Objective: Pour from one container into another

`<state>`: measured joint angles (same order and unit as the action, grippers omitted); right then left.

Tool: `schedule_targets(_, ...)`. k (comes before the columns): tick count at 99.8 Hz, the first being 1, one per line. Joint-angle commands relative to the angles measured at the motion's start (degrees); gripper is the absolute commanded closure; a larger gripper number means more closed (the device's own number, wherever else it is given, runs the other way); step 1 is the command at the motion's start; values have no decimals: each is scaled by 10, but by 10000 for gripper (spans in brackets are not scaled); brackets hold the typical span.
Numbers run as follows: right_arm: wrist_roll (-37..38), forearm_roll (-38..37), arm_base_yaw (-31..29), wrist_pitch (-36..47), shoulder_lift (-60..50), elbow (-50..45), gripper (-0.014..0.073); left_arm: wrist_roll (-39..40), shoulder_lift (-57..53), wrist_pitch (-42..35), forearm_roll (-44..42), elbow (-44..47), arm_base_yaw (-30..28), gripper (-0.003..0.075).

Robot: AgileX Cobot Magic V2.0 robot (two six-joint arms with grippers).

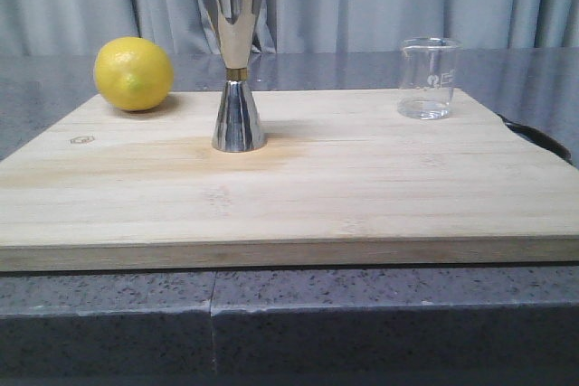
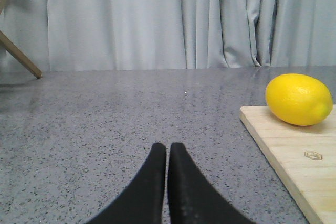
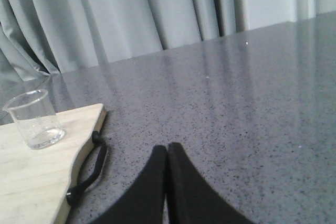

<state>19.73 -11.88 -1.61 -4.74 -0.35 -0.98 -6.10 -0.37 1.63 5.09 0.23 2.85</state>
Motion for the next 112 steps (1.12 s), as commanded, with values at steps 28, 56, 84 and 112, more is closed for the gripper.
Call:
schedule_targets(28,-1,-3,-3,57,-14,-15,665,-1,-14,-44,4,2,-3,739)
schedule_targets(56,-212,110,-3,75,-14,-15,665,-1,-14,-44,4,2,-3,739)
schedule_targets(84,-212,119,-3,69,-14,-15,665,-1,-14,-44,4,2,-3,739)
schedule_targets(112,-212,119,-3,69,-14,-15,665,-1,-14,-44,4,2,-3,739)
